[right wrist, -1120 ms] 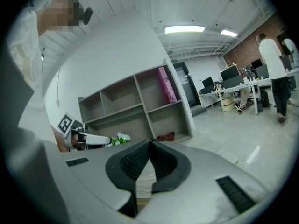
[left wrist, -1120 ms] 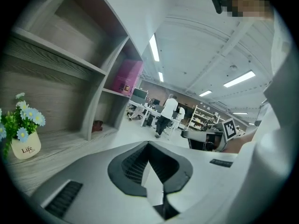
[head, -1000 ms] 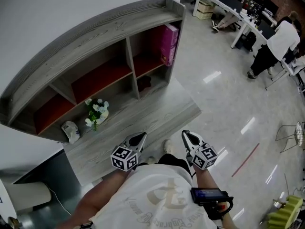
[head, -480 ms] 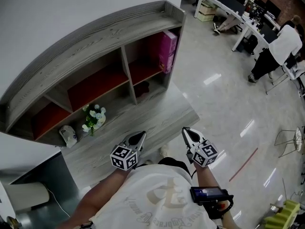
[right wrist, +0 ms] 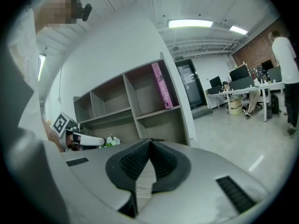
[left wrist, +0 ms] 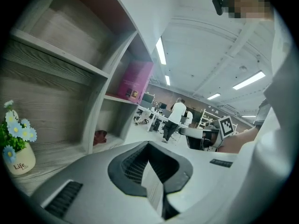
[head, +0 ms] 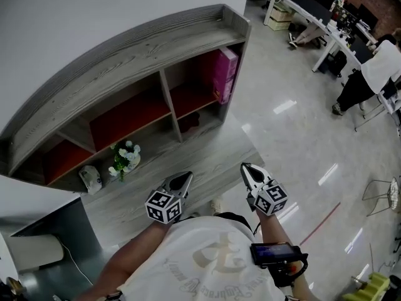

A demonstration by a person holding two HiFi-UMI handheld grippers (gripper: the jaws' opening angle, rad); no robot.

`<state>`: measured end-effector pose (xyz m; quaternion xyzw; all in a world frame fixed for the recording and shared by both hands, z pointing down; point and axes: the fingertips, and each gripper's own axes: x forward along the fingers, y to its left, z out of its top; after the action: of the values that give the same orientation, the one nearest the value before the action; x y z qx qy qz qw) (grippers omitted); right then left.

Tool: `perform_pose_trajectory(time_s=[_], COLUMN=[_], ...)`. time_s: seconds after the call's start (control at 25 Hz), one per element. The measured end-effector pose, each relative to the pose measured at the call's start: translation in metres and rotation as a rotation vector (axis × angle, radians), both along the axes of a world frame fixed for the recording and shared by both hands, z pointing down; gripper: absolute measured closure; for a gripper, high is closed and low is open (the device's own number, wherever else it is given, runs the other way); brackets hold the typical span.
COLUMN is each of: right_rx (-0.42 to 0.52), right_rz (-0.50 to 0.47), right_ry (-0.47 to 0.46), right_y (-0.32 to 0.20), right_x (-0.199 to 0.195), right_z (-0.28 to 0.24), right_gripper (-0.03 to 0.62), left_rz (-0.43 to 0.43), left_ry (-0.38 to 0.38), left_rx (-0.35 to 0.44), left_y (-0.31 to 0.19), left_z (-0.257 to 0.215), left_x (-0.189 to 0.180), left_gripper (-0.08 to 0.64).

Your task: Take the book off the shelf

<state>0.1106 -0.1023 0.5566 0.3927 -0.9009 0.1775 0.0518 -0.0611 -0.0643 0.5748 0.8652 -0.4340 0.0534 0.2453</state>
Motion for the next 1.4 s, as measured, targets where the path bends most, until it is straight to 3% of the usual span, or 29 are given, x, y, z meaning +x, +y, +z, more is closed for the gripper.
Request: perform_pose_trajectory(time_s=[0.88, 1.4], right_rx=[0.048, 0.195], right_rz=[-0.112, -0.106], right_ry=[-0.005, -0.031], right_y=[-0.129, -0.201], right_x=[-0.030, -0.058], right_z=[-0.020, -0.086], right_gripper=[0.588, 0.587], left_rz=[-0.182, -0.264], left_ry=[-0.039, -0.029], left_rx=[0.030, 0.059], left_y=[-0.053, -0.073], left_z=[-0.011, -0.026], left_x=[-0.028, -0.033], left_gripper=[0.558, 0.558])
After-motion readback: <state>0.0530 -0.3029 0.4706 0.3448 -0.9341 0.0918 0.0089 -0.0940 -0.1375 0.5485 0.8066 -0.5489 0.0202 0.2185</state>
